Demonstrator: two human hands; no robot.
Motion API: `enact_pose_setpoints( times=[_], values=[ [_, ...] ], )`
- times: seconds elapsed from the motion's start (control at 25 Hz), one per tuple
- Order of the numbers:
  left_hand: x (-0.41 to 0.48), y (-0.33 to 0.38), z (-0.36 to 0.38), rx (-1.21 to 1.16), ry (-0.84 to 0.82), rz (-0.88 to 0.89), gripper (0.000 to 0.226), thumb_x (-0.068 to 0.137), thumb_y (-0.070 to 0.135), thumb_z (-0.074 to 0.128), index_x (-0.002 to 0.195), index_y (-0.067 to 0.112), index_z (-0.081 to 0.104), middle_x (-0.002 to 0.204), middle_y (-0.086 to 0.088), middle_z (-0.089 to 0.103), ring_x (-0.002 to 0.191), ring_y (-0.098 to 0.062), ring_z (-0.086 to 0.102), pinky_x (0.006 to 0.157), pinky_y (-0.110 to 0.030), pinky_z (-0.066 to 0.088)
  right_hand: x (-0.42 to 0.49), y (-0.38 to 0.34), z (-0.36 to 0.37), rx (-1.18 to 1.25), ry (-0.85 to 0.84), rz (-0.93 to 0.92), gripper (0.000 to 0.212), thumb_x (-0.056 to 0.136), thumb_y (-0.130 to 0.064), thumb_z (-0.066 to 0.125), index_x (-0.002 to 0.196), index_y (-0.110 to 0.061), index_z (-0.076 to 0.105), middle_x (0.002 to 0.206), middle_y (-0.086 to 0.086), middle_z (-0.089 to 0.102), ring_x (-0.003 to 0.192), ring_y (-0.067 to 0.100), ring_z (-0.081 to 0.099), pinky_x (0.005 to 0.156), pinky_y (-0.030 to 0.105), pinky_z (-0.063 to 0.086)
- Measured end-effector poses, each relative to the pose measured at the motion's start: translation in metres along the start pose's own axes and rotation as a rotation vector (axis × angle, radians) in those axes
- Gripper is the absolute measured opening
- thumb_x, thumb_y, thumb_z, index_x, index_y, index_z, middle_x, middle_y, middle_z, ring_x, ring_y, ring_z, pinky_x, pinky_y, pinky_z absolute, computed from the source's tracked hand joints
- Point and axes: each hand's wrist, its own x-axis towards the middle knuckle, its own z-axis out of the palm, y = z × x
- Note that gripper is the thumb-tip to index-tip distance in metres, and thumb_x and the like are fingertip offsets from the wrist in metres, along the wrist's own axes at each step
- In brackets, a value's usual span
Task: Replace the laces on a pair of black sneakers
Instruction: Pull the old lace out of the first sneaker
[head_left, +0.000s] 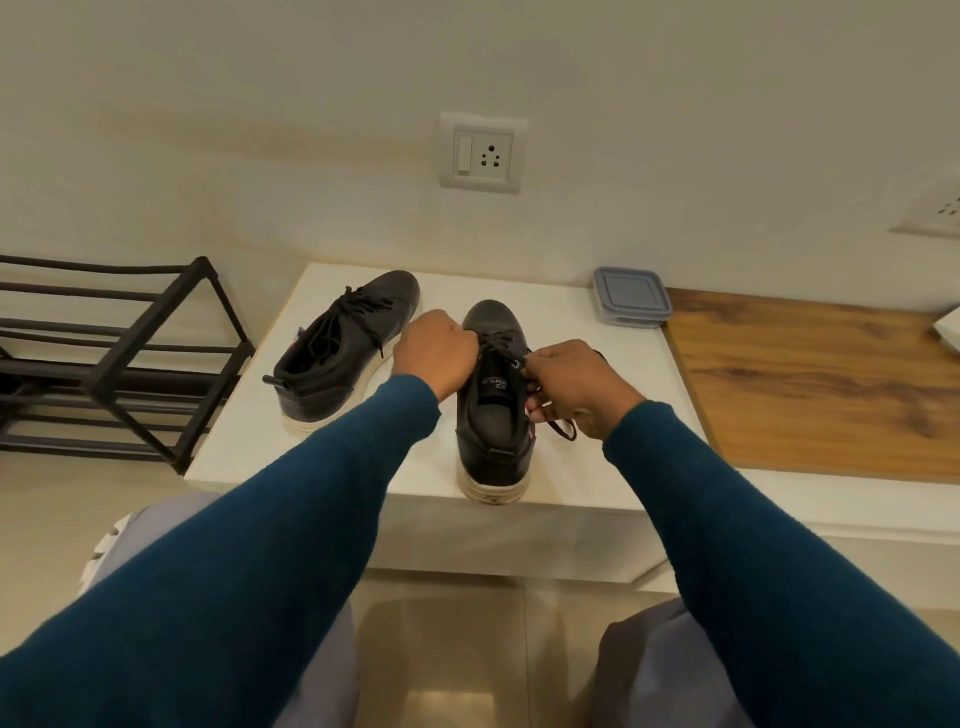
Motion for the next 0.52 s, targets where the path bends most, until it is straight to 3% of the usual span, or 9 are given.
enact_pose_setpoints(
  times=[0.08, 0.12, 0.2, 0.28, 0.32, 0.4, 0.52],
  values=[
    [0.001, 0.0, -0.005, -0.249, -0.109, -0.064, 0.01, 0.091, 0.013, 0.051, 0.097, 0.012, 0.058, 0.097, -0.009, 0.067, 0.086, -0.029, 0.065, 0.078, -0.048, 0.059, 0.001, 0.001, -0.003, 0.02, -0.021, 0.007, 0.021, 0.099, -0.004, 0.048, 0.1, 0.001, 0.068, 0.081, 0.018, 0.061, 0.057, 0.02, 0.057, 0.056, 0.031, 0.056],
    [-0.001, 0.001, -0.007, -0.25, -0.142, 0.006, 0.019, 0.09, 0.013, 0.051, 0.108, 0.016, 0.059, 0.104, -0.004, 0.064, 0.089, -0.023, 0.064, 0.077, -0.042, 0.059, 0.001, 0.001, -0.005, 0.022, -0.035, 0.004, 0.021, 0.099, -0.004, 0.048, 0.101, 0.0, 0.069, 0.08, 0.016, 0.061, 0.056, 0.019, 0.057, 0.056, 0.03, 0.056],
    [-0.006, 0.001, -0.011, 0.087, -0.113, 0.329, 0.033, 0.092, 0.022, 0.056, 0.125, 0.025, 0.058, 0.115, 0.004, 0.058, 0.1, -0.016, 0.058, 0.083, -0.032, 0.052, 0.002, 0.0, -0.007, 0.024, -0.065, 0.001, 0.02, 0.1, -0.005, 0.049, 0.102, -0.003, 0.069, 0.077, 0.014, 0.061, 0.055, 0.017, 0.059, 0.056, 0.03, 0.057],
    [-0.011, 0.003, -0.007, 0.456, -0.092, 0.539, 0.025, 0.094, 0.033, 0.059, 0.118, 0.026, 0.063, 0.117, 0.004, 0.058, 0.106, -0.017, 0.054, 0.089, -0.037, 0.05, 0.003, 0.0, -0.009, 0.027, -0.085, 0.001, 0.019, 0.1, -0.005, 0.05, 0.101, -0.004, 0.068, 0.075, 0.012, 0.061, 0.055, 0.016, 0.06, 0.058, 0.031, 0.059],
    [-0.012, 0.005, -0.005, 0.531, -0.091, 0.549, 0.019, 0.095, 0.033, 0.059, 0.111, 0.026, 0.065, 0.113, 0.003, 0.058, 0.104, -0.019, 0.054, 0.089, -0.038, 0.05, 0.004, -0.001, -0.009, 0.025, -0.091, 0.001, 0.018, 0.1, -0.004, 0.05, 0.1, -0.004, 0.068, 0.073, 0.011, 0.06, 0.055, 0.016, 0.06, 0.059, 0.032, 0.06],
    [-0.01, 0.01, 0.0, 0.365, -0.034, 0.493, 0.009, 0.098, 0.027, 0.057, 0.099, 0.021, 0.063, 0.105, 0.002, 0.057, 0.097, -0.018, 0.055, 0.084, -0.035, 0.049, 0.004, -0.002, -0.009, 0.012, -0.094, 0.001, 0.02, 0.1, -0.002, 0.05, 0.1, -0.005, 0.069, 0.074, 0.012, 0.06, 0.055, 0.017, 0.059, 0.061, 0.034, 0.061],
    [-0.005, 0.015, -0.007, -0.363, 0.229, 0.097, 0.009, 0.1, 0.016, 0.05, 0.097, 0.017, 0.058, 0.099, 0.002, 0.06, 0.088, -0.011, 0.057, 0.078, -0.028, 0.048, 0.003, -0.003, -0.009, 0.0, -0.09, 0.01, 0.022, 0.099, 0.0, 0.048, 0.104, -0.003, 0.069, 0.077, 0.014, 0.06, 0.055, 0.017, 0.059, 0.061, 0.034, 0.061]
  ],
)
